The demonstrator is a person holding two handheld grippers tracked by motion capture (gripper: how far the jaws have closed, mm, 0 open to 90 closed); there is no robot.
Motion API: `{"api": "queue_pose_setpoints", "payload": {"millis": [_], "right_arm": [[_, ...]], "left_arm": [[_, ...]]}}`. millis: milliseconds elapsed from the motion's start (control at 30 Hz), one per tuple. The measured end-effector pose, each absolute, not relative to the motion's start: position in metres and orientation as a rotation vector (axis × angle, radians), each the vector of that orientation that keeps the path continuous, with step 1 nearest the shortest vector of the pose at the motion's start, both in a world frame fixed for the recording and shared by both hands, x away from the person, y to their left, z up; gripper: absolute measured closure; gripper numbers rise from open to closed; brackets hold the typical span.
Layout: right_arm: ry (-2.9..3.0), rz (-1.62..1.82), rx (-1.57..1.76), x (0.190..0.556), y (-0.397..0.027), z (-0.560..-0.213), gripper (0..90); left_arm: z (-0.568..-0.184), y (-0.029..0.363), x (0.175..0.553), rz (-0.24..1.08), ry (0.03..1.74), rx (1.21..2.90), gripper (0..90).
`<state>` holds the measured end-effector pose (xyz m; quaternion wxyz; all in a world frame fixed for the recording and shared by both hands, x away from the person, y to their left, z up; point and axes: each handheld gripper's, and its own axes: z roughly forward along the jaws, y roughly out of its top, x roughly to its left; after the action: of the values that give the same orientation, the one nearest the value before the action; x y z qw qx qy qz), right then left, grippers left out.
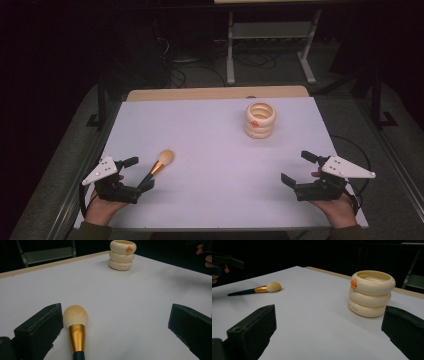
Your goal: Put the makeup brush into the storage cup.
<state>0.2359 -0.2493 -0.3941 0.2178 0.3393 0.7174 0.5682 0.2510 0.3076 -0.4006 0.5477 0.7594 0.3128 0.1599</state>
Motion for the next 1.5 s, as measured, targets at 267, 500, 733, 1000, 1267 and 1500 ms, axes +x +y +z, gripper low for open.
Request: {"api": "queue_pose_setpoints", "payload": {"millis": [267,500,733,1000,1267,1500], "right_arm": [[1.995,1.574,0.95,0.237,-0.25,-0.397,0.0],[1.986,1.59,0.961,0.237,-0.252,-0.396,0.0],[1.98,1.593,0.962,0.24,-0.249,-0.394,0.0],[1.988,1.598,0.948,0.246,-0.245,-0.394,0.0],[1.992,1.603,0.943,0.247,-0.244,-0.394,0.0],[1.995,1.596,0.945,0.248,-0.243,-0.394,0.0]], "left_arm": [[-0.4,0.305,0.252,0.385,0.743,1.801,0.0],[-0.401,0.304,0.252,0.384,0.745,1.807,0.0],[-0.402,0.304,0.254,0.383,0.744,1.81,0.0],[-0.399,0.305,0.255,0.396,0.745,1.816,0.0],[-0.396,0.308,0.26,0.407,0.753,1.802,0.0],[-0.39,0.308,0.269,0.424,0.756,1.793,0.0]]}}
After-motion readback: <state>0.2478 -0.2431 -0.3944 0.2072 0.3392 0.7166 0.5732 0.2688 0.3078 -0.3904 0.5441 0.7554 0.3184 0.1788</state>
